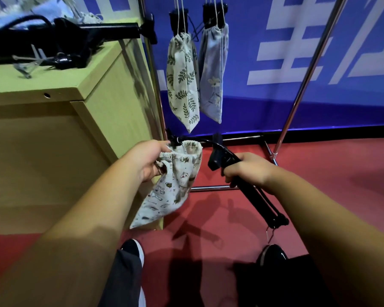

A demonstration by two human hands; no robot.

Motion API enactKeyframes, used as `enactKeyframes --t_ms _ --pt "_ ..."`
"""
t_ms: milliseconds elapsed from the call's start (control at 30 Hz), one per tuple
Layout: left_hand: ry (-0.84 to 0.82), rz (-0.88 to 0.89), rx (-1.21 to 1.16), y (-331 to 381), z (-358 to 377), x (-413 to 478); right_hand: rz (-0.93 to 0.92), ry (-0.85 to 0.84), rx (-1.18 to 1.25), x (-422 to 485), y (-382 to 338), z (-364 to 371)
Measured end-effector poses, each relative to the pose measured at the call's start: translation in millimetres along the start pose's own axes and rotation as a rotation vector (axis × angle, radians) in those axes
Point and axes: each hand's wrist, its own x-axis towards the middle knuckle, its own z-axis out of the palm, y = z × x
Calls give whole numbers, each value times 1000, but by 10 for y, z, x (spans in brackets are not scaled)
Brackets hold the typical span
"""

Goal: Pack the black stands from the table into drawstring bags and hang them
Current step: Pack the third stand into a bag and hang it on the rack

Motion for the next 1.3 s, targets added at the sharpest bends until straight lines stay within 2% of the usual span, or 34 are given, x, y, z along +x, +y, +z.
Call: enactKeyframes --t_ms 233,500,633,767,1033,1300 --pt "32 137 24 3 -80 14 5 -58 -125 -25 24 -12" --pt "54 319 316 -63 5 -29 19 -112 -239 -32 -6 63" --pt "11 387 409 -115 106 -43 3 -180 -282 -50 -65 135" --pt "-85 442 444 -128 157 -62 64 -209 -318 -30 -77 227" --pt "-256 550 432 -95 187 -209 128 -107 -350 73 -50 272" --pt "-347 711 780 -96 93 -303 110 36 -195 185 -96 229"
